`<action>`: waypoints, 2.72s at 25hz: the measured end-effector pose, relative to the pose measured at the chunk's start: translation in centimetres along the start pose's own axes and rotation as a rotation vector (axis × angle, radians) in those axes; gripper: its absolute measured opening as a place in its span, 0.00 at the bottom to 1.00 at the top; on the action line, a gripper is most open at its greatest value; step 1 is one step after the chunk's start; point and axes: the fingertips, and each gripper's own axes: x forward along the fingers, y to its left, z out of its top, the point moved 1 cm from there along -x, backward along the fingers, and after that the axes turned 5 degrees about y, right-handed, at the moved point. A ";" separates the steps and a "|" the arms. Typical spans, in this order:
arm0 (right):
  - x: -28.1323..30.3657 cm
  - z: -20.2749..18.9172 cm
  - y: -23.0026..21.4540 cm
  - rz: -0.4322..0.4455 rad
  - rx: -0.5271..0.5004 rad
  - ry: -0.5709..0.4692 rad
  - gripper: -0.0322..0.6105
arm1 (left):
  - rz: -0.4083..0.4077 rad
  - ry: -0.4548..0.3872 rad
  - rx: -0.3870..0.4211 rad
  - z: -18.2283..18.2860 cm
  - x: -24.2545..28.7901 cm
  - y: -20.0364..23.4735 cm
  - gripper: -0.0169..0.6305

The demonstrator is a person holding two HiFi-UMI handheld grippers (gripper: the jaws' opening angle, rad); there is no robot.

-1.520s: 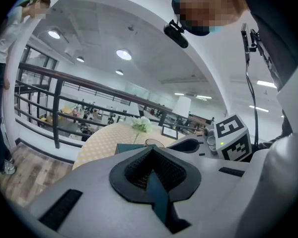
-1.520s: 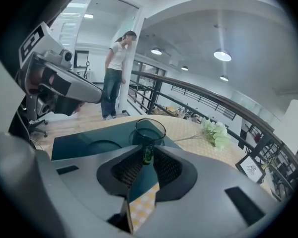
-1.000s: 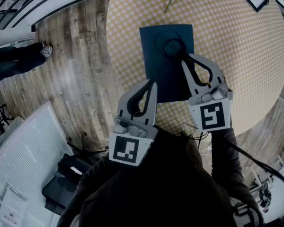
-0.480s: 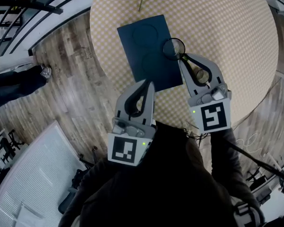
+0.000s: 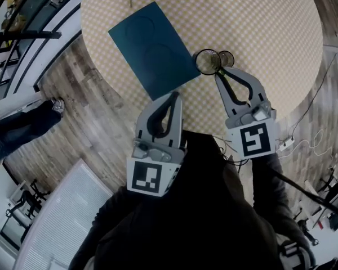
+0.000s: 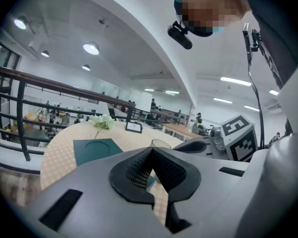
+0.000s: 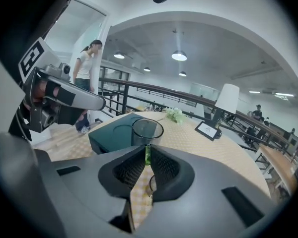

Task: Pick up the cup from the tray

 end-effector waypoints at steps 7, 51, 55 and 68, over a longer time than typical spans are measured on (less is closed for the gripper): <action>-2.4 -2.8 2.1 -0.047 0.072 0.020 0.10 | -0.061 0.038 0.031 -1.7 -1.3 -2.4 0.03; -4.4 -7.1 7.3 -0.049 0.251 0.029 0.18 | -0.063 -0.016 0.123 -0.8 -5.2 -1.9 0.03; -5.3 -2.1 5.6 -0.059 0.200 -0.109 0.14 | -0.048 -0.080 0.134 1.5 -4.9 -1.3 0.03; -10.0 12.4 4.7 -0.112 0.299 -0.428 0.06 | 0.145 -0.271 0.222 8.8 -8.9 0.3 0.03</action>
